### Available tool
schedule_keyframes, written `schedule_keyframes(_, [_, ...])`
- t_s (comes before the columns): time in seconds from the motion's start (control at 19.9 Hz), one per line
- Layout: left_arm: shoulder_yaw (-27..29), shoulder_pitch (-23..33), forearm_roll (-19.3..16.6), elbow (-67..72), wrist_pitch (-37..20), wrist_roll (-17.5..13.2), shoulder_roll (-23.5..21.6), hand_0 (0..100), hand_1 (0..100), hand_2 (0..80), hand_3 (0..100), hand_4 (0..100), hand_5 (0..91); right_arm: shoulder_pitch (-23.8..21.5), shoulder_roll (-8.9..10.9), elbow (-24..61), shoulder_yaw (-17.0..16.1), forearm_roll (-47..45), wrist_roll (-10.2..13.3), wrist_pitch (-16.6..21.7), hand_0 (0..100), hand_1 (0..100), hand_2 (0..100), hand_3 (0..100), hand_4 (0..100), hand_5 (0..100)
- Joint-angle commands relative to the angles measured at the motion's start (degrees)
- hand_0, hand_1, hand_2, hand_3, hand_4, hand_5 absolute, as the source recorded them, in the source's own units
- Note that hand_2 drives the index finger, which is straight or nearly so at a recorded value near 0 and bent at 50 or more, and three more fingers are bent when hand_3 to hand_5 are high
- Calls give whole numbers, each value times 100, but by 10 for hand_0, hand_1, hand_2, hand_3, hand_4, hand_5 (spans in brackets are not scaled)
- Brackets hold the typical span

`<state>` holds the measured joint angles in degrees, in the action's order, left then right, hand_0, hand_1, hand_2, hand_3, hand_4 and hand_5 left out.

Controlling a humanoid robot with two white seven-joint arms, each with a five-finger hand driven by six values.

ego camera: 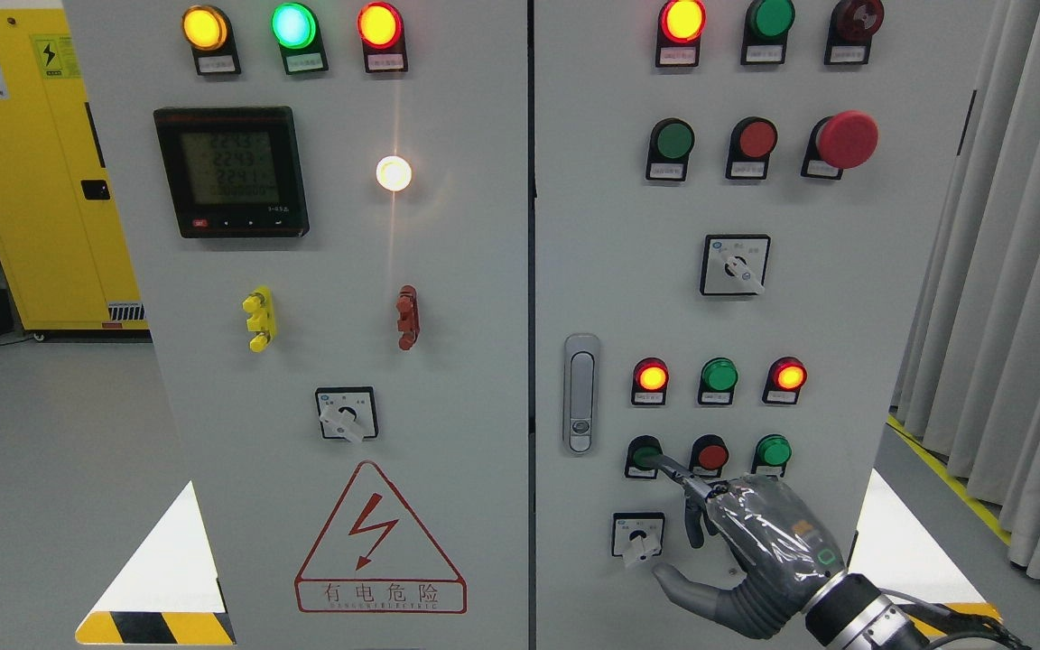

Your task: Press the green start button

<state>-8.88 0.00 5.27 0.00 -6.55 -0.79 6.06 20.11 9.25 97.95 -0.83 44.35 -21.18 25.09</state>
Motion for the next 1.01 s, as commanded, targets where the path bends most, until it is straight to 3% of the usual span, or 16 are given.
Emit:
schedule_keyframes(0.0, [0, -184, 0, -149, -5, 0, 0, 120, 556, 0, 0, 0, 0, -314, -187, 382, 145, -1242, 35, 39, 391, 554, 0, 744, 775, 651])
schedule_keyframes(0.15, [0, -184, 0, -149, 4, 0, 0, 120, 556, 0, 0, 0, 0, -534, -283, 453, 83, -1979, 35, 22, 390, 553, 9, 678, 687, 545])
schedule_keyframes(0.2, [0, -184, 0, -149, -5, 0, 0, 120, 556, 0, 0, 0, 0, -639, -292, 496, 100, -2409, 9, -4, 388, 552, 8, 562, 583, 450])
schedule_keyframes(0.3, [0, -184, 0, -149, -5, 0, 0, 120, 556, 0, 0, 0, 0, -894, -292, 715, 179, -3174, -44, -441, 388, 552, 0, 373, 432, 309])
schedule_keyframes(0.35, [0, -184, 0, -149, -5, 0, 0, 120, 556, 0, 0, 0, 0, -1043, -292, 891, 188, -3508, -44, -775, 388, 552, 0, 352, 395, 287])
schedule_keyframes(0.5, [0, -184, 0, -149, -5, 0, 0, 120, 556, 0, 0, 0, 0, -1307, -292, 1252, 434, -4537, -44, -1602, 444, 546, 0, 127, 215, 124])
schedule_keyframes(0.65, [0, -184, 0, -149, 4, 0, 0, 120, 556, 0, 0, 0, 0, -1614, -292, 1507, 452, -5005, -44, -1859, 497, 521, 0, 16, 114, 25])
schedule_keyframes(0.96, [0, -184, 0, -149, 4, 0, 0, 120, 556, 0, 0, 0, 0, -2019, -284, 1815, 478, -5252, -44, -1850, 449, 499, 0, 0, 69, 0])
